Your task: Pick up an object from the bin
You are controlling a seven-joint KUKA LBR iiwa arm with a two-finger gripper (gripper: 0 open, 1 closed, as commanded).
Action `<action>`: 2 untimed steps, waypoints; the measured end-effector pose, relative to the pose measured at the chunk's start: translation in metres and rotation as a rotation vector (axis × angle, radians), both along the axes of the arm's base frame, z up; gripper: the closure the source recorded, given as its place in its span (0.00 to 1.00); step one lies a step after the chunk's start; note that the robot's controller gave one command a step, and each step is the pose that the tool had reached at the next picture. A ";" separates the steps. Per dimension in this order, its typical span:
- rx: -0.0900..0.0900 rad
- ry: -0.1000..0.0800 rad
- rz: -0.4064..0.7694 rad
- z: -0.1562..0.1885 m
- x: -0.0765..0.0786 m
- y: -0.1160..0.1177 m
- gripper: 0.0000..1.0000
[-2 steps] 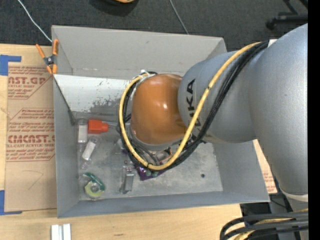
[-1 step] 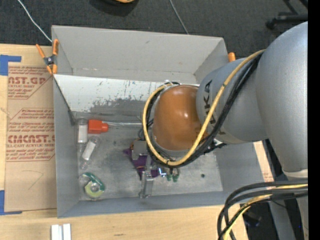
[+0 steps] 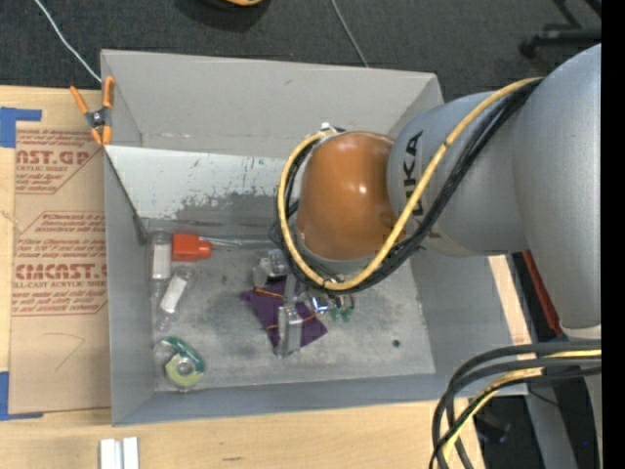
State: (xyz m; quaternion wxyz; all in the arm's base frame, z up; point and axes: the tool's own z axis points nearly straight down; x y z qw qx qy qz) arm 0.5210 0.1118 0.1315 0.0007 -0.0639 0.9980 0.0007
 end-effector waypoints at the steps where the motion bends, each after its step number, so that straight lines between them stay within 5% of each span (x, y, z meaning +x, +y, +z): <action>1: -0.007 0.014 0.104 -0.040 0.006 -0.085 0.00; 2: 0.002 0.000 -0.169 -0.053 -0.003 -0.059 1.00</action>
Offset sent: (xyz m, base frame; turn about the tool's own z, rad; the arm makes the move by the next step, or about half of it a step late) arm -0.0026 -0.0598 -0.0531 0.1687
